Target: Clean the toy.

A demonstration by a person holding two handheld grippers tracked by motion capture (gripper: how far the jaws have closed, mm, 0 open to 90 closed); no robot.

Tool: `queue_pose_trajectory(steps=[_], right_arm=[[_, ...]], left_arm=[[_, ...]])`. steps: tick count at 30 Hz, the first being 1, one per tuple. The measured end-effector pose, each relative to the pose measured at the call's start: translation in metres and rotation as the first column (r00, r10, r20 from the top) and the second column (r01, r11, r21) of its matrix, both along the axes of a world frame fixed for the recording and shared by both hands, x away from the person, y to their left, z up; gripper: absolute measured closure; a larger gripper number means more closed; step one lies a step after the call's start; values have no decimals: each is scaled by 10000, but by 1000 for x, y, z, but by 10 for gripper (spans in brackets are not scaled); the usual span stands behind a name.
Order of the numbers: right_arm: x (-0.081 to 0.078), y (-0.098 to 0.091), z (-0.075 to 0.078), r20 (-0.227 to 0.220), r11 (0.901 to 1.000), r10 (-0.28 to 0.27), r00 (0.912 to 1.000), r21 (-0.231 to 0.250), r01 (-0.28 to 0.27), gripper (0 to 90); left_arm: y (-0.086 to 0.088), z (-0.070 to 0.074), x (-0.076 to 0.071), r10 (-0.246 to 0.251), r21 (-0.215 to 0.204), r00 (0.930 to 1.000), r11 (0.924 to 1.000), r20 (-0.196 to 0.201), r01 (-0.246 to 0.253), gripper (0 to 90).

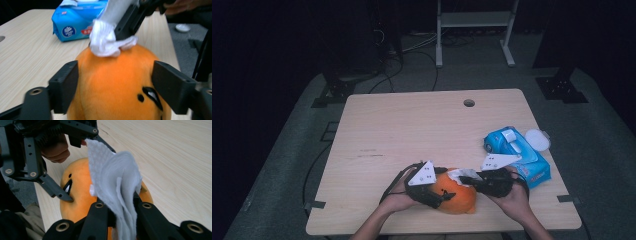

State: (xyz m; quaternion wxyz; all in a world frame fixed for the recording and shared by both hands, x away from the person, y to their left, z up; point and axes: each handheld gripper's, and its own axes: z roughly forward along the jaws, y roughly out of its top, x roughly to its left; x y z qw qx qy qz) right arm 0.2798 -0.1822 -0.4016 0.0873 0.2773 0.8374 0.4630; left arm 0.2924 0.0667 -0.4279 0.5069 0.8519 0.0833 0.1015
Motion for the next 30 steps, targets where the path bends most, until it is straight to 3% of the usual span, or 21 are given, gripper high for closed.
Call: queue_pose_trajectory(steps=[4, 6, 10, 13, 16, 20, 24, 25, 30], right_arm=[[3, -6, -1, -50, 10000, -86, 10000, 3, 86, 833], [6, -15, -6, -198, 9996, -297, 9994, -31, 296, 833], [4, -18, -8, -253, 9991, -415, 9988, -77, 413, 832], [-6, -5, -3, -164, 9998, 178, 9997, 62, -177, 832], [-10, 4, -3, 92, 9988, 394, 9992, -283, -391, 832], [0, -9, -9, 161, 9973, -192, 9997, -710, 203, 832], [5, -20, -16, -190, 9963, -495, 9986, -712, 480, 831], [1, -17, -15, -280, 9983, -257, 9993, -535, 242, 831], [-12, -3, -11, -113, 9945, 881, 9960, -552, -886, 831]], left_arm=[[6, -3, 6, 315, 52, 9988, 9995, -383, -313, 275], [13, -6, 12, 492, -28, 9957, 9988, -781, -496, 281], [17, -8, 15, 583, -31, 9937, 9983, -956, -588, 285], [21, -11, 19, 798, -44, 9909, 9967, -1087, -807, 290], [24, -12, 21, 780, -86, 9899, 9968, -1183, -796, 294], [32, -16, 29, 1052, -335, 9813, 9932, -1613, -1119, 300], [37, -18, 33, 1179, -484, 9760, 9905, -1830, -1287, 300], [38, -18, 33, 1234, -482, 9746, 9897, -1870, -1346, 300], [44, -19, 35, 1496, -466, 9655, 9855, -2132, -1630, 298]])
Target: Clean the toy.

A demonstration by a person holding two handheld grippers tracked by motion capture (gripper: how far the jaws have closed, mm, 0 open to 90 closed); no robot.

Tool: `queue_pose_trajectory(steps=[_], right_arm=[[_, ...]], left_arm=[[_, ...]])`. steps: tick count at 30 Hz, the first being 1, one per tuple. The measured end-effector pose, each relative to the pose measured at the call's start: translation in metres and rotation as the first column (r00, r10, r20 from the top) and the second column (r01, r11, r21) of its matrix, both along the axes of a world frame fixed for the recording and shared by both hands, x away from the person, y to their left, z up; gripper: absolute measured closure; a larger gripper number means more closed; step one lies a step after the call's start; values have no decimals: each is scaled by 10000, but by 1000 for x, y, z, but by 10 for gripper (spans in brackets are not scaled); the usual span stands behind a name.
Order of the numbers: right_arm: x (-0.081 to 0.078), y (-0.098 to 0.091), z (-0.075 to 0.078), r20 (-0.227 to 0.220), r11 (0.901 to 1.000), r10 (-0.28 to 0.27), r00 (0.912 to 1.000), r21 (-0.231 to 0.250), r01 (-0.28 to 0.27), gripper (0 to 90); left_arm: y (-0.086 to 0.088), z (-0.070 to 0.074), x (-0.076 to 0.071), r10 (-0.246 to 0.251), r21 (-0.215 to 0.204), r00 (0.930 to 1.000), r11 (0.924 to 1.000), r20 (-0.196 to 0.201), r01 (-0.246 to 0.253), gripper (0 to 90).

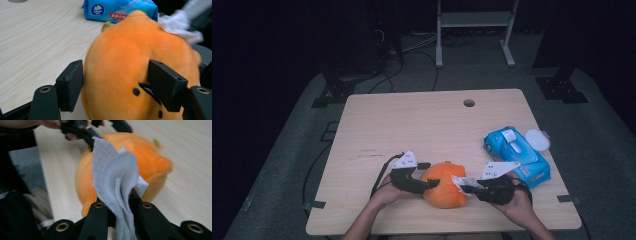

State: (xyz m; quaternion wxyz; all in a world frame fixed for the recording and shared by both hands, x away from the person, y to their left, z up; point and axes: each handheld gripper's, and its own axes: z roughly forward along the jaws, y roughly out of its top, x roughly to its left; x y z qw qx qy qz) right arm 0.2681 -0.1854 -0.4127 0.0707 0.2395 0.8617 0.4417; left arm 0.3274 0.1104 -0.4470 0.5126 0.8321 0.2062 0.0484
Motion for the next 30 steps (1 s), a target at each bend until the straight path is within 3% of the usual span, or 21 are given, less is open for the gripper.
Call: queue_pose_trajectory(steps=[4, 9, 12, 14, 19, 24, 26, 30], right_arm=[[0, -1, -1, -329, 9981, 597, 9977, 181, -591, 830], [10, -6, -3, -538, 9992, -6, 9985, 404, 28, 830], [18, -10, -5, -593, 9969, -528, 9968, 557, 561, 831], [20, -11, -6, -538, 9951, -792, 9954, 556, 822, 830], [15, -9, -5, -393, 9953, -821, 9959, 486, 839, 831], [6, 3, 1, -122, 9964, -174, 9998, 829, 184, 830], [7, 5, 1, -42, 9976, -261, 9997, 643, 263, 831], [14, -1, -2, -207, 9961, -464, 9987, 740, 478, 831]], left_arm=[[0, 0, 1, 112, -65, 9999, 9999, -107, -112, 300], [-3, 1, -3, -240, -93, 9994, 9997, 230, 242, 324], [-6, 3, -6, -537, -134, 9984, 9985, 199, 540, 331], [-8, 4, -7, -702, -137, 9975, 9974, -37, 701, 331], [-8, 4, -7, -715, -44, 9973, 9974, -166, 714, 321], [-8, 3, -8, -701, -67, 9974, 9975, -137, 700, 319], [-8, 3, -8, -763, -91, 9970, 9971, -102, 762, 322], [-9, 4, -8, -855, -102, 9963, 9963, -114, 854, 324]])
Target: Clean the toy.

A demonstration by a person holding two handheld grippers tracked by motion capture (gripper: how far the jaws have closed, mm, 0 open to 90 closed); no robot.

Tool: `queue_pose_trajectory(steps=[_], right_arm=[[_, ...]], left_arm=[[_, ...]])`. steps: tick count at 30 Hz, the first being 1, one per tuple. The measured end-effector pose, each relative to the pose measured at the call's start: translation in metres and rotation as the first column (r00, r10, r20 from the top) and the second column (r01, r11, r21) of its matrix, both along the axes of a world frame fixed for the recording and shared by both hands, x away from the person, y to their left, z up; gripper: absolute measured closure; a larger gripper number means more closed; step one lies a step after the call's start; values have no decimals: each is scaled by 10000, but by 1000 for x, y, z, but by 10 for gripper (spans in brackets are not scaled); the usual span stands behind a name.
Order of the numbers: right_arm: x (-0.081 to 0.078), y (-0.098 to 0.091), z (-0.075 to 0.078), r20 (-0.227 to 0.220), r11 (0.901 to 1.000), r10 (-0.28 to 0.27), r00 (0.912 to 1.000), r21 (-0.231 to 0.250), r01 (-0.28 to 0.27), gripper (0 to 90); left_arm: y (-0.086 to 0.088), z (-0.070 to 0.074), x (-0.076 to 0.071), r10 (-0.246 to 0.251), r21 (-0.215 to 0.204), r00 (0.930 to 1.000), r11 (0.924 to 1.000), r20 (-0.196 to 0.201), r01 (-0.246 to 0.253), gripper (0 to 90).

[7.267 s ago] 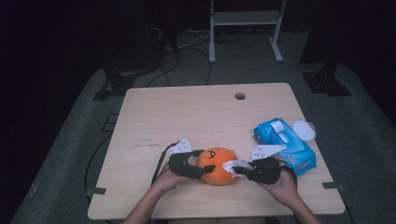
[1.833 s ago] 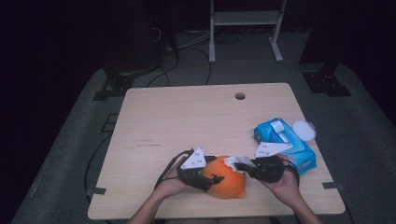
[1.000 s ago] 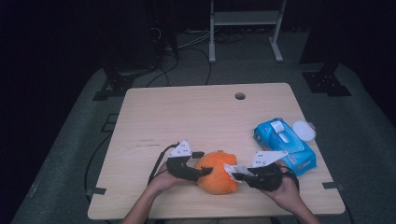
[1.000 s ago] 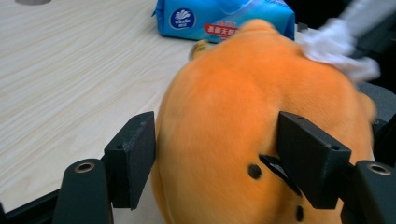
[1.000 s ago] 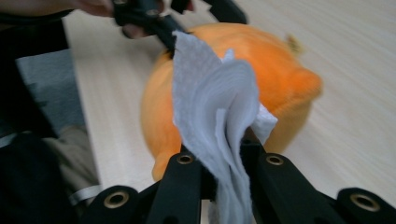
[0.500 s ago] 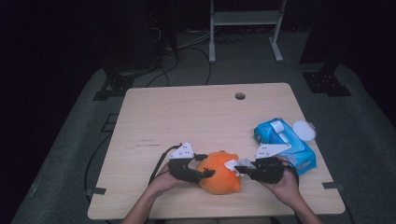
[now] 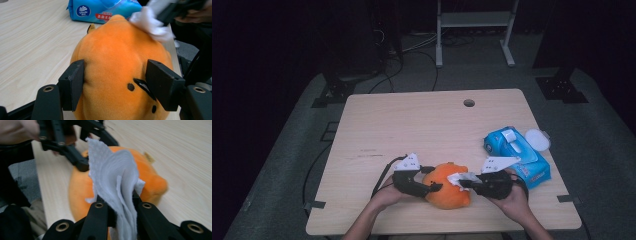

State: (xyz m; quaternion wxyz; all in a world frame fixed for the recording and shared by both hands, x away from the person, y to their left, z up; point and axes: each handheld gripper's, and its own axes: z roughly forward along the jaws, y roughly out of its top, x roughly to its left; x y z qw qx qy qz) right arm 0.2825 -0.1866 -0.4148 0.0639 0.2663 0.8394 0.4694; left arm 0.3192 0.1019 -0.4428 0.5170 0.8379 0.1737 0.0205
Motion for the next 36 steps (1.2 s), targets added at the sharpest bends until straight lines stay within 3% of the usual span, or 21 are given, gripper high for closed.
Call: queue_pose_trajectory(steps=[4, 9, 12, 17, 20, 23, 26, 29, 36], right_arm=[[9, -14, -5, -98, 9986, -525, 9986, 92, 526, 829], [5, -9, -1, 29, 9987, -504, 9987, 31, 503, 829], [5, 1, 4, 372, 9993, -371, 9986, -86, 375, 828], [10, -7, 0, 116, 9983, -571, 9983, -62, 572, 828], [4, -7, -2, 89, 9984, -520, 9986, -198, 521, 828], [-2, -4, -1, 201, 9988, -395, 9990, -277, 401, 826], [-3, 0, 0, 274, 9984, -417, 9988, -379, 427, 826], [3, -3, 1, 181, 9976, -619, 9979, -294, 624, 826], [16, -16, -3, -201, 9939, -1092, 9938, -145, 1089, 824]], left_arm=[[-2, 2, -3, -236, 62, 9996, 9997, 129, 235, 319], [-5, 2, -5, -214, 201, 9994, 9996, 260, 208, 316], [-6, 1, -6, -247, 233, 9992, 9994, 310, 240, 315], [-9, 2, -7, -414, 78, 9989, 9991, 200, 412, 303], [-10, 7, -8, -566, 202, 9982, 9982, 210, 562, 191], [-15, 5, -9, -185, 300, 9998, 9994, 86, 182, 126], [-20, 2, -14, -113, 603, 9984, 9982, 553, 80, 195], [-20, 3, -14, -136, 712, 9979, 9974, 640, 90, 238], [-18, 0, -12, -178, 573, 9979, 9983, 630, 142, 243]])
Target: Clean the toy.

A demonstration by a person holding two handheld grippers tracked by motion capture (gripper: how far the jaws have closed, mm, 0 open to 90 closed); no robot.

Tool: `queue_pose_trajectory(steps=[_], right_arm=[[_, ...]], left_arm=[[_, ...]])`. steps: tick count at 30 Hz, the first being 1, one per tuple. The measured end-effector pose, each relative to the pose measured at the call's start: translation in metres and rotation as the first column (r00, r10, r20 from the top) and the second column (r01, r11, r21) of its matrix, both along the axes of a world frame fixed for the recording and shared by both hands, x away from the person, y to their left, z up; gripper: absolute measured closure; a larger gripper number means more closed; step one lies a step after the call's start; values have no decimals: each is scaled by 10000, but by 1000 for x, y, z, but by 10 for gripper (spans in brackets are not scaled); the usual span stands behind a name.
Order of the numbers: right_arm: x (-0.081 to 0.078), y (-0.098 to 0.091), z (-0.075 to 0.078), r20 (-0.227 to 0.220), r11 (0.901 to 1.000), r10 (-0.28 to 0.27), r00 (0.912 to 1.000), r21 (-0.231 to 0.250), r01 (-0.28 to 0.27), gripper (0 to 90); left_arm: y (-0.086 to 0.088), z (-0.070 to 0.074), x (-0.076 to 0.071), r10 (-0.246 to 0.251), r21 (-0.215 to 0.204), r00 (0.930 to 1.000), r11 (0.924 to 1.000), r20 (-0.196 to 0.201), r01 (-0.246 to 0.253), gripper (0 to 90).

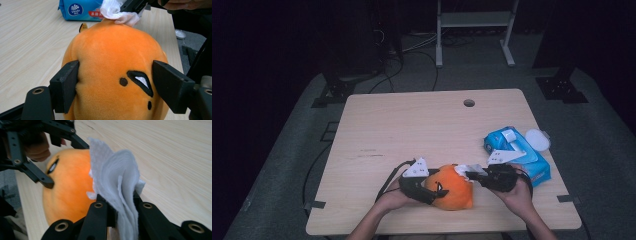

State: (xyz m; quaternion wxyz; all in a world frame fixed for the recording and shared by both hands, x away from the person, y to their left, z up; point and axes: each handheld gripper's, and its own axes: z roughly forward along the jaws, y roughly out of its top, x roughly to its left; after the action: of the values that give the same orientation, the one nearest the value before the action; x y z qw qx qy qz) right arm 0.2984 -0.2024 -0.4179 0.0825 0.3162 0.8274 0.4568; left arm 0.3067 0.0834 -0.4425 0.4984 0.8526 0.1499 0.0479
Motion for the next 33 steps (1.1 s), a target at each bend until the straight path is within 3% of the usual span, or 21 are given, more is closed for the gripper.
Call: queue_pose_trajectory(steps=[2, 5, 10, 13, 17, 20, 21, 25, 26, 27, 29, 33], right_arm=[[-2, -4, -1, 12, 9996, -183, 9998, -206, 183, 825], [-8, -1, 0, -122, 10000, -19, 9999, -63, 18, 824], [-22, 20, 7, 22, 9935, 1142, 9935, -16, -1142, 823], [-25, 20, 7, 90, 9922, 1232, 9923, -213, -1229, 824], [-28, 16, 4, -149, 9904, 1353, 9907, -263, -1356, 823], [-32, 21, 4, -21, 9867, 1555, 9878, -473, -1554, 823], [-33, 24, 5, 147, 9845, 1615, 9868, -718, -1601, 824], [-26, 16, 4, 59, 9897, 1299, 9915, -619, -1293, 824], [-19, 8, 1, 78, 9943, 794, 9968, -719, -786, 824], [-16, 4, 0, 82, 9955, 518, 9986, -793, -510, 824], [-15, 1, 2, 93, 9979, 271, 9996, -591, -265, 825], [-20, 16, 11, 407, 9975, 690, 9968, -204, -682, 825]], left_arm=[[2, -1, 0, 23, -49, 10000, 10000, 20, -23, 242], [2, -2, 2, 157, -53, 9998, 9999, -81, -157, 237], [5, -2, 4, 196, 28, 9998, 9998, -86, -196, 251], [10, -3, 9, 424, -196, 9984, 9989, -386, -432, 254], [13, -7, 16, 704, -530, 9939, 9958, -850, -751, 252], [14, -6, 15, 700, -508, 9938, 9959, -861, -745, 250], [13, -6, 14, 663, -528, 9948, 9961, -773, -705, 248], [9, -2, 9, 537, -515, 9974, 9971, -472, -561, 246], [3, 1, 4, 440, -414, 9988, 9981, -201, -448, 236], [3, 1, 4, 440, -414, 9988, 9981, -201, -448, 230], [-6, 5, -2, 293, -155, 9992, 9995, 277, -289, 218], [-13, 7, -7, 131, 63, 9979, 9999, 635, -136, 204]])
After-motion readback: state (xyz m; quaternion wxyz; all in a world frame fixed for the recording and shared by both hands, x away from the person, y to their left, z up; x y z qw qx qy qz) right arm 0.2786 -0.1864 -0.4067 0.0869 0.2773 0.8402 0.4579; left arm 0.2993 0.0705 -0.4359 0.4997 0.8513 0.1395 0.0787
